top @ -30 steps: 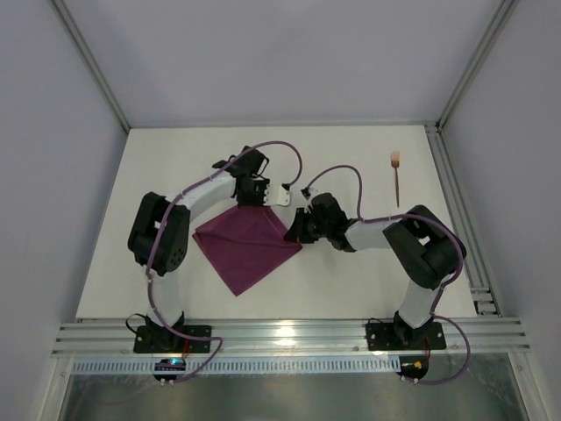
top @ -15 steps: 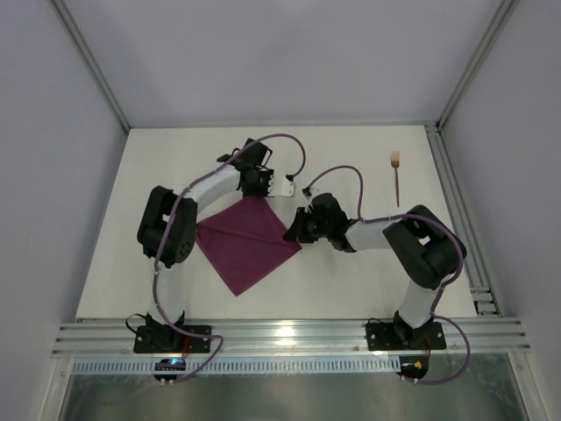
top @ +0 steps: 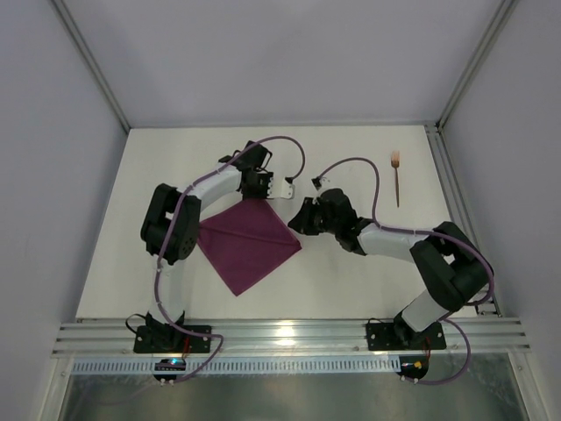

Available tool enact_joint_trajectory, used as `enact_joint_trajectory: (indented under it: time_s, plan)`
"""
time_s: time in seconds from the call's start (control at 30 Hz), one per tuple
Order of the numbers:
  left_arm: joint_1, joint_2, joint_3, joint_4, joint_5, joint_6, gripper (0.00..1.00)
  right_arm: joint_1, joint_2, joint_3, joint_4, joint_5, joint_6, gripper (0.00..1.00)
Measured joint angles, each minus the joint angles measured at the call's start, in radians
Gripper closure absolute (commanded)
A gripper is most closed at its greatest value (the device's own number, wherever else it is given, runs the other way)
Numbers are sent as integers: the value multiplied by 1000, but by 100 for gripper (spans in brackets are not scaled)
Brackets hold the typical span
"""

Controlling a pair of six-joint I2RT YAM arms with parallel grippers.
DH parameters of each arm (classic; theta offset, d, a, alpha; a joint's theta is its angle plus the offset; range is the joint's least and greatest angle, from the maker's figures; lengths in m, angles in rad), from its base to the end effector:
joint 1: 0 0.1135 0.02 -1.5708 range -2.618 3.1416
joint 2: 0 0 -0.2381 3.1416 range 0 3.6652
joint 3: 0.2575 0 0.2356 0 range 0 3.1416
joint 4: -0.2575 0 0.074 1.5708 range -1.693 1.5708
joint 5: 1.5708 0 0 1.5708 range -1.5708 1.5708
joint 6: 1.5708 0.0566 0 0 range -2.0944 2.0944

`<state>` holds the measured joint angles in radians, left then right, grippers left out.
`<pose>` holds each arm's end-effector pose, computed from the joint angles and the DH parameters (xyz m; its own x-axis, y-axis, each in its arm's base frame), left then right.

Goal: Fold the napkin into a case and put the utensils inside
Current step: Fold the top corner of the square-folded napkin at the center of the board, then smooth out the upper triangle-folded napkin at the center of the board.

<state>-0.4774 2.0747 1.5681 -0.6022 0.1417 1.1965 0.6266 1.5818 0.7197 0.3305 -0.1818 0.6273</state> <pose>0.3705 -0.2007 0.1475 0.1847 0.9419 -0.2806 0.9268 -0.0719 0.3687 0.2599 0.2008 0.1519 -0.7451 0.1733 -0.6441 -0.3281 0.7455 0.5802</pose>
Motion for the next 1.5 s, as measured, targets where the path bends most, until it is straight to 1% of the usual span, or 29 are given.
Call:
enact_joint_trajectory:
  time_s: [0.07,0.13,0.17,0.23,0.27,0.33,0.37,0.47,0.6,0.77,0.9,1.03,1.1,1.17,1.2,1.23,1.3,1.37,1.5]
  plan:
    - [0,3,0,0,0,4,100,0,0,0,-3,4,0,83]
    - [0,5,0,0,0,10,98,0,3,0,-10,3,0,83]
    - [0,6,0,0,0,13,93,0,7,0,-8,3,2,83]
    - [0,6,0,0,-1,14,89,0,18,-2,0,-1,4,83]
    - [0,6,0,1,-3,13,85,0,26,-3,5,-3,6,83]
    - [0,7,0,4,-7,10,83,0,42,-6,14,-8,10,83]
    - [0,7,0,5,-11,8,79,0,54,-9,17,-12,13,84]
    - [0,7,0,7,-16,-6,73,0,77,-17,23,-20,23,85]
    - [0,7,0,5,-19,-27,67,0,96,-19,30,-27,30,86]
    - [0,6,10,-34,-16,-68,58,0,108,-19,42,-32,31,87]
    - [0,-4,40,-92,-10,-123,57,1,109,-19,38,-30,30,87]
    - [0,-58,48,-156,-10,-209,55,2,109,-18,28,-27,26,87]
    - [0,-105,48,-199,-11,-267,56,2,109,-10,9,-24,21,87]
    - [0,-154,48,-236,-17,-331,64,2,109,2,-11,-22,13,87]
    - [2,-177,48,-255,-19,-362,71,2,109,9,-19,-22,8,87]
    - [5,-198,48,-276,-24,-394,81,2,109,17,-24,-22,4,87]
    - [16,-233,45,-314,-28,-450,88,2,109,33,-31,-22,-1,87]
    - [37,-258,19,-323,-29,-495,89,2,109,49,-34,-23,-5,87]
    - [109,-292,-104,-301,-31,-591,91,5,109,84,-52,-22,-18,91]
